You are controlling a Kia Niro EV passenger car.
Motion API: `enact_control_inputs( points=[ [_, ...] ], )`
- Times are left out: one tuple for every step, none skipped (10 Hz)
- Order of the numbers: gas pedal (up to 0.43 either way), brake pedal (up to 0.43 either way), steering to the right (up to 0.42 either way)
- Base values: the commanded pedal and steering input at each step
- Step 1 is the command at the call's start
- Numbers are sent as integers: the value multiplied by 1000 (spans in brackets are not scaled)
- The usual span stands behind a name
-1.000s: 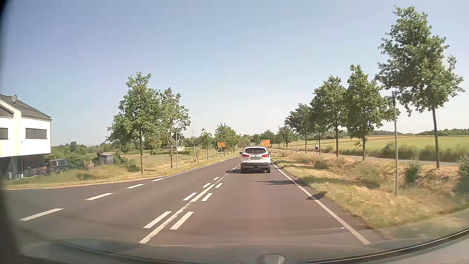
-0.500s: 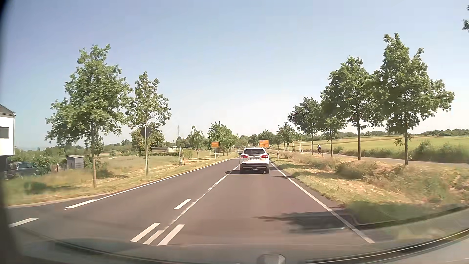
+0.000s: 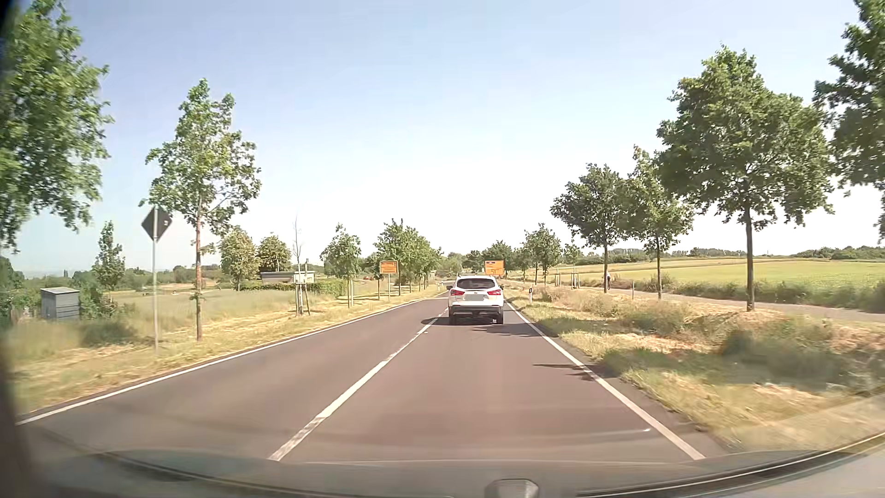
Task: Follow the waypoints while adhering to traffic rules and regulations
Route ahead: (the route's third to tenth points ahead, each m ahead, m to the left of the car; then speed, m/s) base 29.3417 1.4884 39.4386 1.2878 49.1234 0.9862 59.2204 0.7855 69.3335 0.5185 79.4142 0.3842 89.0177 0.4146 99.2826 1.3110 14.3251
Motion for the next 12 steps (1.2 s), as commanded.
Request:
enact_control_inputs(
  points=[
    [0,30,6],
    [0,30,6],
    [8,30,5],
    [8,30,5],
    [8,30,3],
    [20,30,2],
    [20,30,1],
    [20,30,1],
    [20,30,1],
    [20,30,1],
    [20,30,1],
    [39,30,1]
  ],
)
